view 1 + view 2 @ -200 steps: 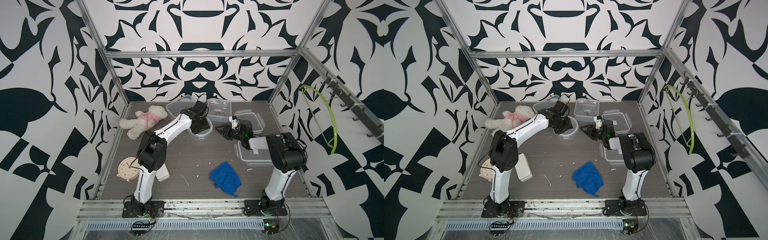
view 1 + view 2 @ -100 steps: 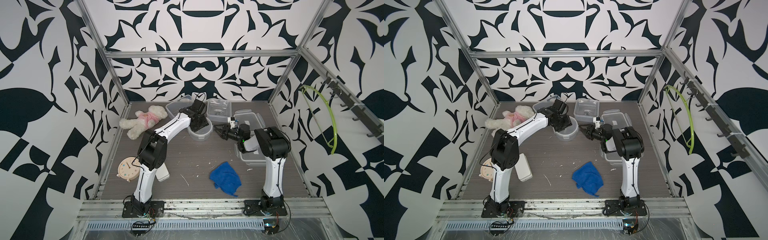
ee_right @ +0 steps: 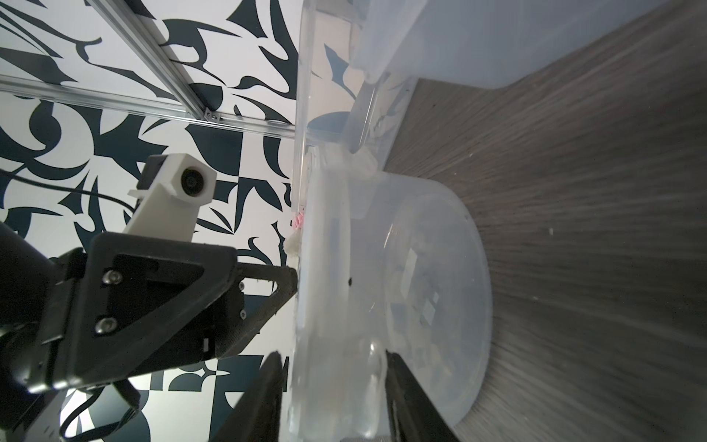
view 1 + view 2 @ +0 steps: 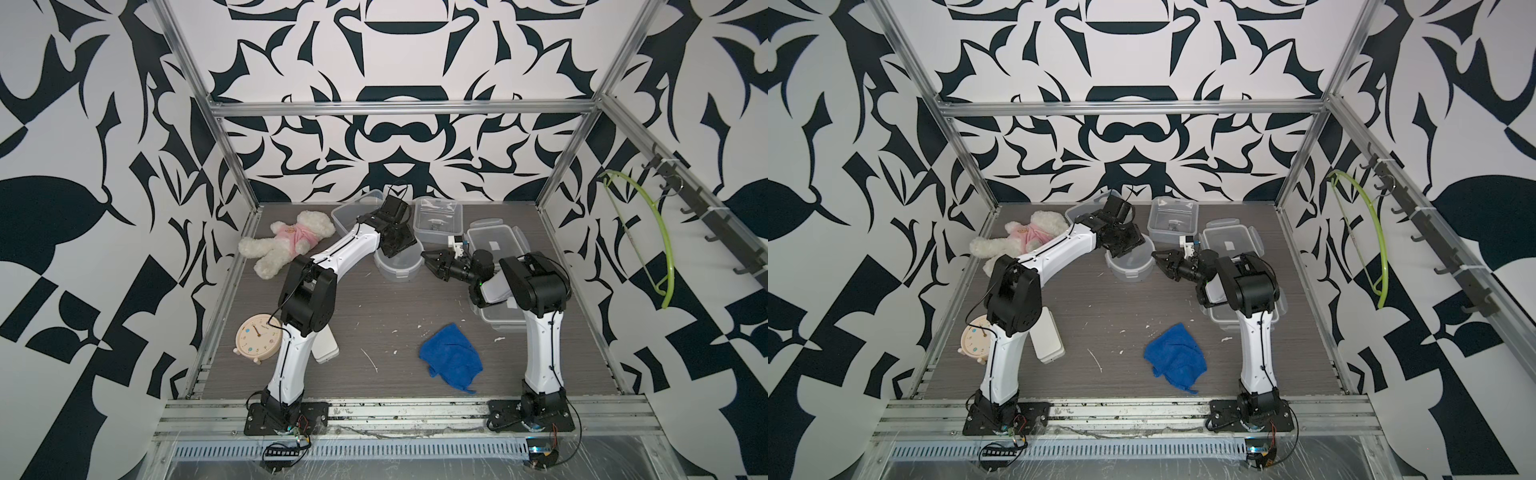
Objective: Wipe the insides of the lunch boxes
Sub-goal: Open the fastener of the lunch box.
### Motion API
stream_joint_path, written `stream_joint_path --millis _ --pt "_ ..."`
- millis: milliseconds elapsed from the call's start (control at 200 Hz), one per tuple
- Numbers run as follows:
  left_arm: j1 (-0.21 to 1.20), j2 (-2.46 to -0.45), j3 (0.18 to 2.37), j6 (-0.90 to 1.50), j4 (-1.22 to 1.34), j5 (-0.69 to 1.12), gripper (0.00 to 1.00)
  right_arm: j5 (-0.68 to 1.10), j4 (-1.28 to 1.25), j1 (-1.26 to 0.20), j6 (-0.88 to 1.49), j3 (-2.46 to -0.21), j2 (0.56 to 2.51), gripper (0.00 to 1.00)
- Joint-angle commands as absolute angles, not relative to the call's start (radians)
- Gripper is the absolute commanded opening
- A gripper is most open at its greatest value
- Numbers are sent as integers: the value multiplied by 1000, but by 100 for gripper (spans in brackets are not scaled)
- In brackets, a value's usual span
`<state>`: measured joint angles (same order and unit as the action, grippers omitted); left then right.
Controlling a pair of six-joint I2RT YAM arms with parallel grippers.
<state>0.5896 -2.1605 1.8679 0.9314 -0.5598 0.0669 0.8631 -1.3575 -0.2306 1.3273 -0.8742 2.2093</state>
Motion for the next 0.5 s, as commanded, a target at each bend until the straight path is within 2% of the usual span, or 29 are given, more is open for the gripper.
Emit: stream_joint_path --millis 0,330,395,495 --pt "582 -2249 1808 930 -680 66 58 873 -1423 -245 1336 -903 2198 36" --pt "562 -2278 1754 924 -637 98 58 851 -1392 -255 1336 -899 2183 3" --pt "560 -2276 1749 925 -628 108 58 850 -1351 -255 1314 -893 2169 0" --pt "560 -2265 1744 918 -628 116 58 844 -1228 -254 1233 -875 2119 0"
